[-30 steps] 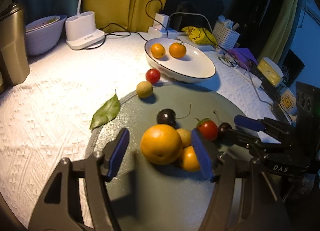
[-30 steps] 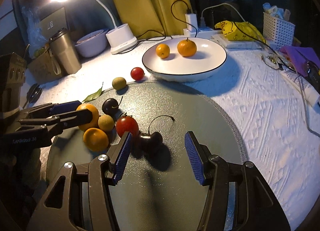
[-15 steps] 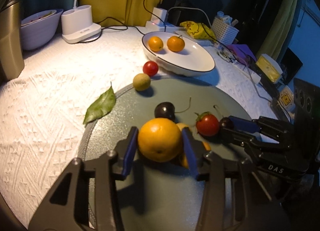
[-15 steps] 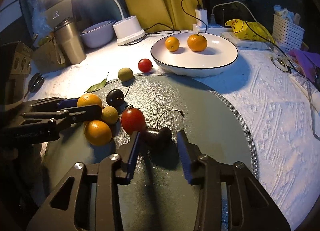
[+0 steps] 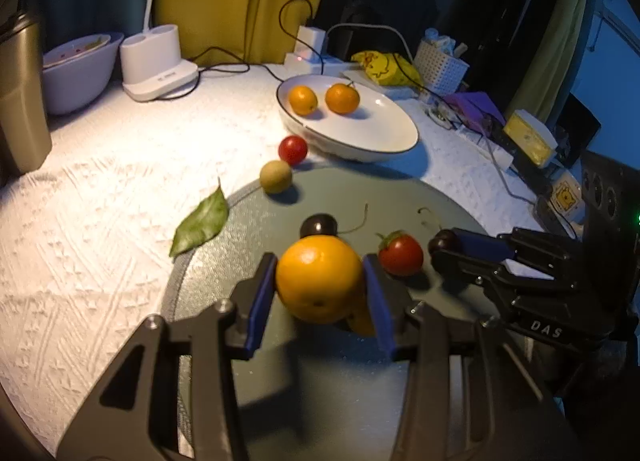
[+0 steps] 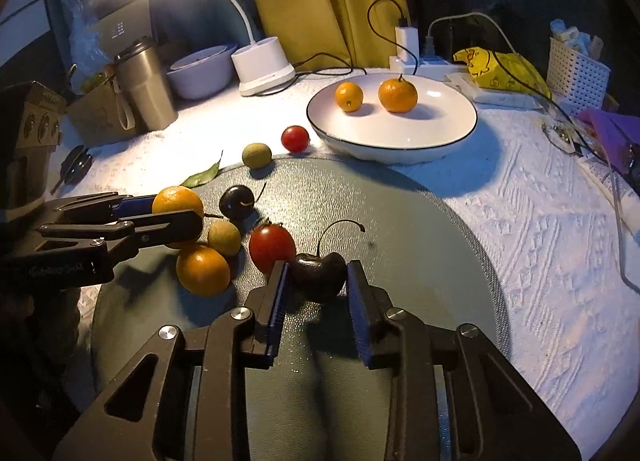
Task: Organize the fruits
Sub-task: 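Grasp the large orange with the left tool while the right tool grasps a dark cherry, then carry the large orange and cherry onto the white plate and release both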
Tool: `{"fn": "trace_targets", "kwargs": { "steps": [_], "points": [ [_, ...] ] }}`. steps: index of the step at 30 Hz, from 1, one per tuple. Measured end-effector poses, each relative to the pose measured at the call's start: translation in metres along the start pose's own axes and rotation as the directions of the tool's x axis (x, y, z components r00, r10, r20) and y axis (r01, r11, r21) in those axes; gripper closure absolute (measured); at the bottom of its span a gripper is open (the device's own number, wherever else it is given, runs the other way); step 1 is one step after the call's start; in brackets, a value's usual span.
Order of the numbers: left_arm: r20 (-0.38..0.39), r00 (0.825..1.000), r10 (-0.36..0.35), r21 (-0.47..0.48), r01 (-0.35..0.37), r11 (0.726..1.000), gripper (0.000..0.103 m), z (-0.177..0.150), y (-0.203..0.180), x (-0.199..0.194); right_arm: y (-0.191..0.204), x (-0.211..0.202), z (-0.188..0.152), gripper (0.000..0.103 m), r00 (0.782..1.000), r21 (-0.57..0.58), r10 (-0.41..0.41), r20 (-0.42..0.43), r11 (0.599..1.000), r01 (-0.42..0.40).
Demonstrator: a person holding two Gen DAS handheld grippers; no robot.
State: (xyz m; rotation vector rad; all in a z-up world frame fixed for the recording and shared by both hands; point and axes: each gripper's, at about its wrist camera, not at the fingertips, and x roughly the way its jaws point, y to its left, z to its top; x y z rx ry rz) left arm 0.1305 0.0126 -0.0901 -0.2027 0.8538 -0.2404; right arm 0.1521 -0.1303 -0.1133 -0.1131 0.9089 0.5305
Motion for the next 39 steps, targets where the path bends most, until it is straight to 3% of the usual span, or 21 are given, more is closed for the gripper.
{"fn": "trace_targets", "kwargs": {
  "steps": [22,39],
  "points": [
    [0.079,0.997,-0.019,0.074,0.013,0.997,0.058,0.036,-0.018,-0.021,-0.009,-0.026,0.039,0.072,0.994,-0.018,-0.027,0.109,0.999,0.029],
    [0.084,0.996,-0.018,0.119,0.008,0.993,0.058,0.077,-0.029,0.008,-0.041,-0.018,0.076,0.072,0.986,-0.003,-0.043,0.163,0.999,0.044]
  ]
}}
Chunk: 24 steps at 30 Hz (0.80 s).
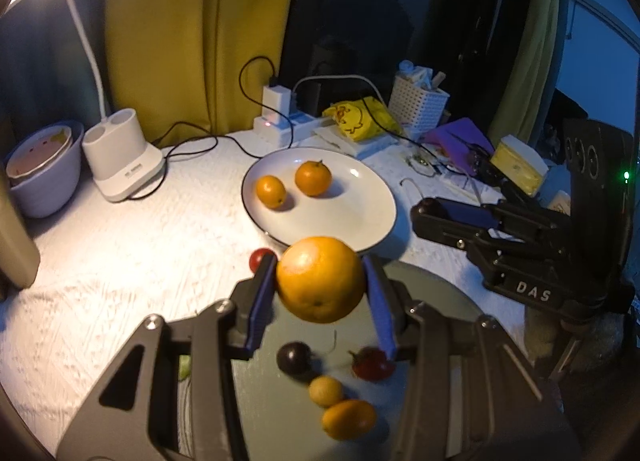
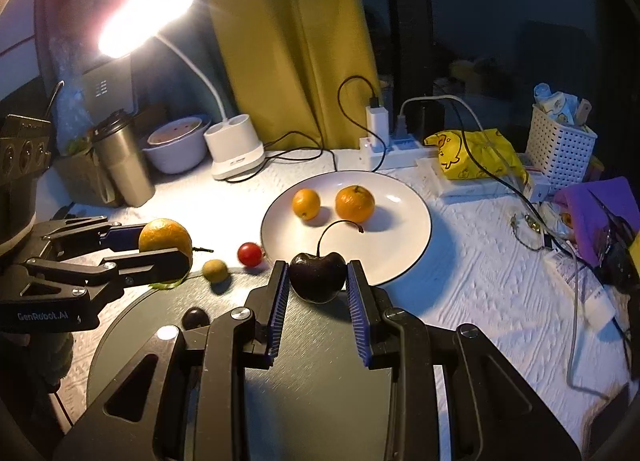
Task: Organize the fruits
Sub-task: 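Carry the large orange and cherry onto the white plate and release both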
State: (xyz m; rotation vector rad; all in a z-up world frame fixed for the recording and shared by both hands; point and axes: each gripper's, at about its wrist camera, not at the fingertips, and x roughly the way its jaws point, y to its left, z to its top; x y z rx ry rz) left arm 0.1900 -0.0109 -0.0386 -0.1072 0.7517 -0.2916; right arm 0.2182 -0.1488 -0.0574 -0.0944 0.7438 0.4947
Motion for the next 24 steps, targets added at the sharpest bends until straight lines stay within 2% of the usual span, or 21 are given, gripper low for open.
{"fn": "trace_targets", "kwargs": {
  "steps": [14,24],
  "points": [
    [-0.039,0.999,0.006,0.009,-0.005,1.0,0.058,0.026,0.012,0.052,-0.03,0.045,0.019,0.072,1.0,0.023,-0.003,-0.022,1.0,0.003],
    [-0.089,0.995,0.035,0.018,-0.034,0.999,0.058,0.042,0.023,0.09,-0.049,0.081,0.028,0.072,0.999,0.028,-0.027,-0.044,0.999,0.028]
  ]
}}
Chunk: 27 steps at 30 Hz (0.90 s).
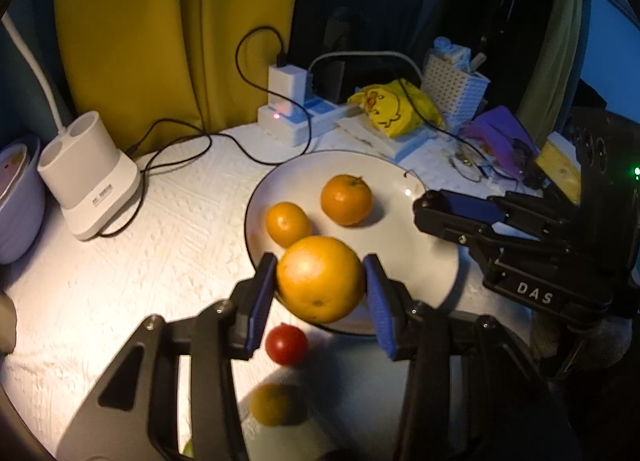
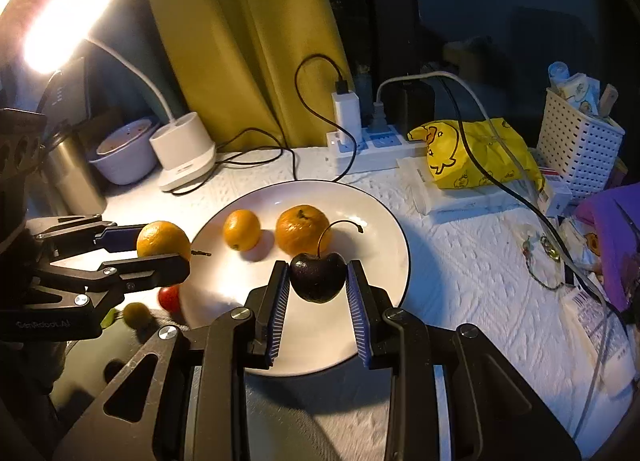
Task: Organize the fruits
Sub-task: 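Carry the large orange and cherry onto the white plate and release both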
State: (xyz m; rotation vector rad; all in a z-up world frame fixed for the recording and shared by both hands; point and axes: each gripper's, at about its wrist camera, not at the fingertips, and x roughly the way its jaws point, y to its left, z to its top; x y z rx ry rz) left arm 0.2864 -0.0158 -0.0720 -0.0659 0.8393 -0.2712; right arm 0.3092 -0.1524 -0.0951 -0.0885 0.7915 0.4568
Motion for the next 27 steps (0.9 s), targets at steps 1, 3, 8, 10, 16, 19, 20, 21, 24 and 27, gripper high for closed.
{"fn": "trace_targets", "kwargs": {
  "steps": [1,3,8,10,16,19,20,21,24,27],
  "points": [
    [-0.006,1.0,0.004,-0.001,-0.004,1.0,0.058,0.001,0.001,0.003,-0.001,0.004,0.001,0.072,1.0,0.001,-0.002,-0.002,1.0,0.002],
    [-0.017,1.0,0.009,-0.003,-0.009,1.0,0.058,0.003,0.003,0.009,-0.003,0.01,0.002,0.072,1.0,0.004,-0.004,-0.007,1.0,0.004],
    [-0.042,0.999,0.001,-0.018,-0.002,1.0,0.057,0.006,0.006,0.02,-0.005,0.024,0.003,0.072,1.0,-0.003,-0.026,-0.015,1.0,0.026],
    [-0.045,0.999,0.004,-0.023,-0.005,1.0,0.057,0.006,0.006,0.022,-0.006,0.028,0.002,0.071,0.999,0.0,-0.035,-0.022,0.999,0.035],
    [-0.022,1.0,0.003,-0.019,-0.004,1.0,0.056,0.007,0.005,0.015,-0.011,0.031,0.003,0.071,0.998,0.028,-0.046,-0.032,0.999,0.047],
    [-0.006,1.0,0.005,-0.023,-0.005,1.0,0.056,0.009,0.005,0.008,-0.011,0.028,0.004,0.071,0.998,0.033,-0.058,-0.024,0.998,0.058],
    [-0.001,1.0,0.006,-0.023,-0.006,1.0,0.056,0.009,0.004,0.006,-0.01,0.026,0.004,0.071,0.998,0.032,-0.06,-0.021,0.998,0.061],
    [0.006,1.0,0.006,-0.023,-0.006,1.0,0.056,0.009,0.004,0.002,-0.009,0.024,0.004,0.071,0.998,0.031,-0.062,-0.019,0.998,0.062],
    [0.027,1.0,0.006,-0.02,-0.006,1.0,0.056,0.01,0.002,-0.009,-0.005,0.017,0.004,0.07,0.998,0.028,-0.064,-0.007,0.998,0.064],
    [0.048,0.999,0.004,-0.015,-0.003,1.0,0.056,0.008,-0.001,-0.021,0.0,0.008,0.005,0.07,0.998,0.024,-0.064,0.003,0.998,0.064]
  ]
}}
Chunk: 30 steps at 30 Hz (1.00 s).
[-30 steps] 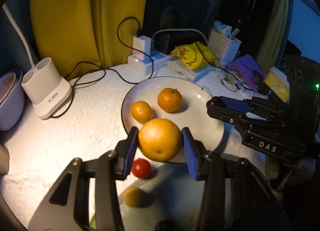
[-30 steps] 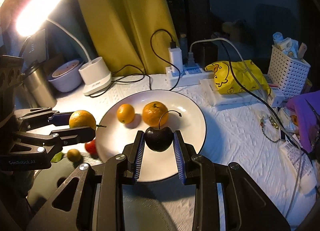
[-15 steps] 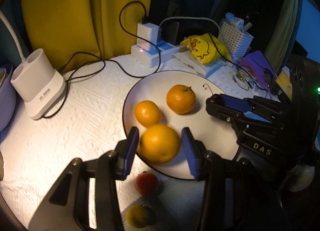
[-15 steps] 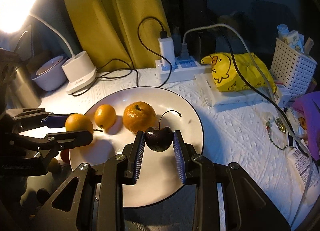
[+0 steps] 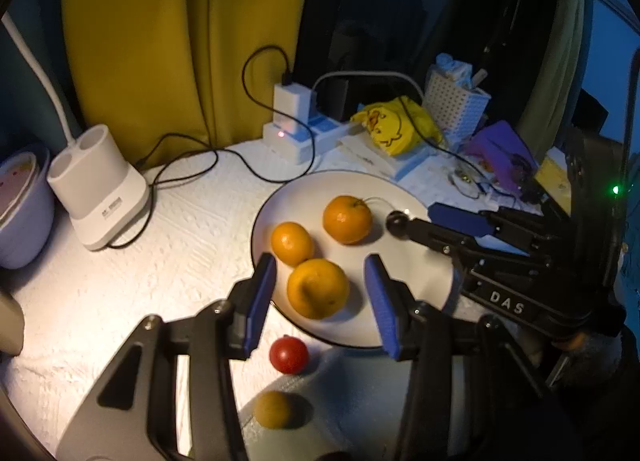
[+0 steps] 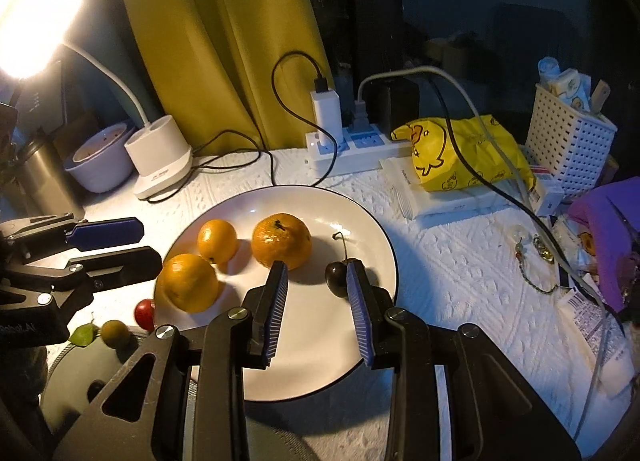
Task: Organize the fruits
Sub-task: 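Carry the large orange and cherry onto the white plate and release both, then move both open tools back over the fruit board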
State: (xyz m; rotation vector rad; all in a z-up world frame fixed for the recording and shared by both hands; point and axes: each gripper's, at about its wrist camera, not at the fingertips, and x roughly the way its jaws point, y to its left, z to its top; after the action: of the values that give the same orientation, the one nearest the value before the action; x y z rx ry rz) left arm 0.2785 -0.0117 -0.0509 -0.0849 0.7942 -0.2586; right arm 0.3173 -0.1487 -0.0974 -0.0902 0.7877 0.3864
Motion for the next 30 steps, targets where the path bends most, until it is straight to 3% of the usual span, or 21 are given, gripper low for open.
{"fn": "trace_targets", "kwargs": {
  "steps": [30],
  "points": [
    [0.081,0.997,0.008,-0.023,-0.006,1.0,0.055,-0.058,-0.016,-0.099,0.055,-0.092,-0.043,0.07,0.999,-0.036,0.025,0.033,0.999,-0.024]
  ]
}}
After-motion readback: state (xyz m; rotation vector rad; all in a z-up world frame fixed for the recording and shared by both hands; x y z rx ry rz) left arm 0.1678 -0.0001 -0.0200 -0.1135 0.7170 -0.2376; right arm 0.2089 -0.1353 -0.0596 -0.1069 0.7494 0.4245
